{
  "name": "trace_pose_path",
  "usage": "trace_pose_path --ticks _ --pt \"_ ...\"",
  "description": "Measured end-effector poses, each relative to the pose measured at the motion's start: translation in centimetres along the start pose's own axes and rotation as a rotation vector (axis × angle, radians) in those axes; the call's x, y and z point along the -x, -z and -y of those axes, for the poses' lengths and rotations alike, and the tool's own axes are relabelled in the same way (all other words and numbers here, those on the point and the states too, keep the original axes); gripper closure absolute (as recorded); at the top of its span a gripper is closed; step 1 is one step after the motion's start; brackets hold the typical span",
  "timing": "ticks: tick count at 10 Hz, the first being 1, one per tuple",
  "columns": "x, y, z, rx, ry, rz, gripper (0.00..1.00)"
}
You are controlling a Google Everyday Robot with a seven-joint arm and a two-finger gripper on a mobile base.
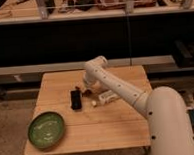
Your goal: Drag the pepper across the table
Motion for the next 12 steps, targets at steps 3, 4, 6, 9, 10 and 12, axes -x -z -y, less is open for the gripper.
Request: trace_pose_path --ticks 3,4,6,9,10,12 --pt "-0.19 -0.66 0.82 -0.01 0.008 0.009 0.45" --pt "-0.24 -0.71 0.85 -0.012 0.007 0.01 0.45" --pt "-0.21 -0.79 0.92 -0.016 0.006 0.011 0.45" --pt "-0.02 -0.97 1.13 -0.022 0.005 0.016 0.48" --pt "0.02 -1.01 1.15 -0.024 0.003 0.018 0.56" --pt "-0.12 -1.06 1.28 -0.03 0.003 0.018 0.68"
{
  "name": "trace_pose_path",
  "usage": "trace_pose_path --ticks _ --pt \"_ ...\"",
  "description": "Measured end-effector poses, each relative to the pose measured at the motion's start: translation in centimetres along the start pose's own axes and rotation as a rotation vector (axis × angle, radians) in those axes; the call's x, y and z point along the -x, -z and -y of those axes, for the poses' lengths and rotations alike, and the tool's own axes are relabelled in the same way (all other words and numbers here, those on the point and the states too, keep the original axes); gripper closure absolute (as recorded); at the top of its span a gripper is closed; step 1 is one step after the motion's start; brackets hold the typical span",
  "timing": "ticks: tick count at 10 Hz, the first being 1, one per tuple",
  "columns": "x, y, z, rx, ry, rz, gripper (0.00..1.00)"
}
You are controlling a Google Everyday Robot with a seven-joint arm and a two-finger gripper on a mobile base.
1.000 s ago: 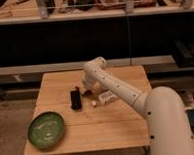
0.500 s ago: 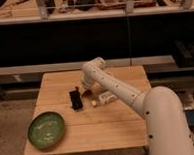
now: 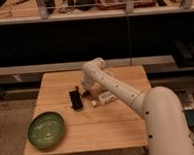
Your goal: Drag the pepper across the table
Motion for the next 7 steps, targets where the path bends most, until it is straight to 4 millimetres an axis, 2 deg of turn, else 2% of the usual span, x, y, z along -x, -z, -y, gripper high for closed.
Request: trace_pose_path --ticks 4,7 --pt "0.5 0.3 -0.2 0.0 0.004 0.004 0.68" --pt "2.1 0.5 0.6 -0.011 0.004 0.01 0.68"
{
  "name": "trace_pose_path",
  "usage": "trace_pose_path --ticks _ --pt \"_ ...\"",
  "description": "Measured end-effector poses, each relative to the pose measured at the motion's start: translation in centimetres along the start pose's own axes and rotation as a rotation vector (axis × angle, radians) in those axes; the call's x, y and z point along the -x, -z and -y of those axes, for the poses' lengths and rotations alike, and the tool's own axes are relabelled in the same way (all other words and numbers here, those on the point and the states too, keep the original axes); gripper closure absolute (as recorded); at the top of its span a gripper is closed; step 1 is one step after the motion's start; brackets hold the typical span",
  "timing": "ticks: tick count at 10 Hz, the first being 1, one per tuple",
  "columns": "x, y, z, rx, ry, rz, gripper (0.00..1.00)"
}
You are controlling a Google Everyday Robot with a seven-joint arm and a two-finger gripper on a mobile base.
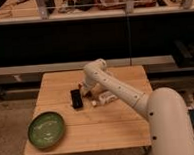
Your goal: Drag the pepper across the table
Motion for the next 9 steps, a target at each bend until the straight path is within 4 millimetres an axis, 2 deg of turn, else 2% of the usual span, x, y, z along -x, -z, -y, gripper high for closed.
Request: trace_pose_path --ticks 6,8,9 --pt "6.5 2.9 1.3 0.004 -0.059 0.022 0.68" --pt "9.2 3.9 2.3 0.003 -0.073 0.044 0.68" --pt "11.4 4.5 3.0 -0.001 -0.086 0.063 0.68"
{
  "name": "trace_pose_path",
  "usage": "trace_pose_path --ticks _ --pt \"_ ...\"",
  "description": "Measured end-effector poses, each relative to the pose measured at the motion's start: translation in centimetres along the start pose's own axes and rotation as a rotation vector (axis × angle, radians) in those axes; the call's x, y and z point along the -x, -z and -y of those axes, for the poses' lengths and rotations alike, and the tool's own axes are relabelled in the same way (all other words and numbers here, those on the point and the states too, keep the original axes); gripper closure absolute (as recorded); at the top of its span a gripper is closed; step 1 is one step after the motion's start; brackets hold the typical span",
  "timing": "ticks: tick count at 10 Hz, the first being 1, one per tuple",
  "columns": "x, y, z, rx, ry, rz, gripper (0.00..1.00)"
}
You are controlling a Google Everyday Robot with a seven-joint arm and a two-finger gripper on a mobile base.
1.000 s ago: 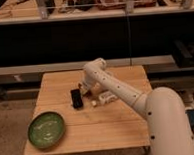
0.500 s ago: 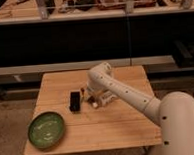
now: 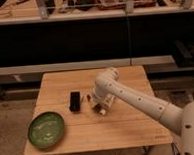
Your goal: Drag the pepper across the table
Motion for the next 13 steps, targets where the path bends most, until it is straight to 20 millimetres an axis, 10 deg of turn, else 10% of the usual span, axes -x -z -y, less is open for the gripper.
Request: trace_pose_path --ticks 13 --pt "16.3 3.1 2.7 -0.03 -0.091 0.119 0.68"
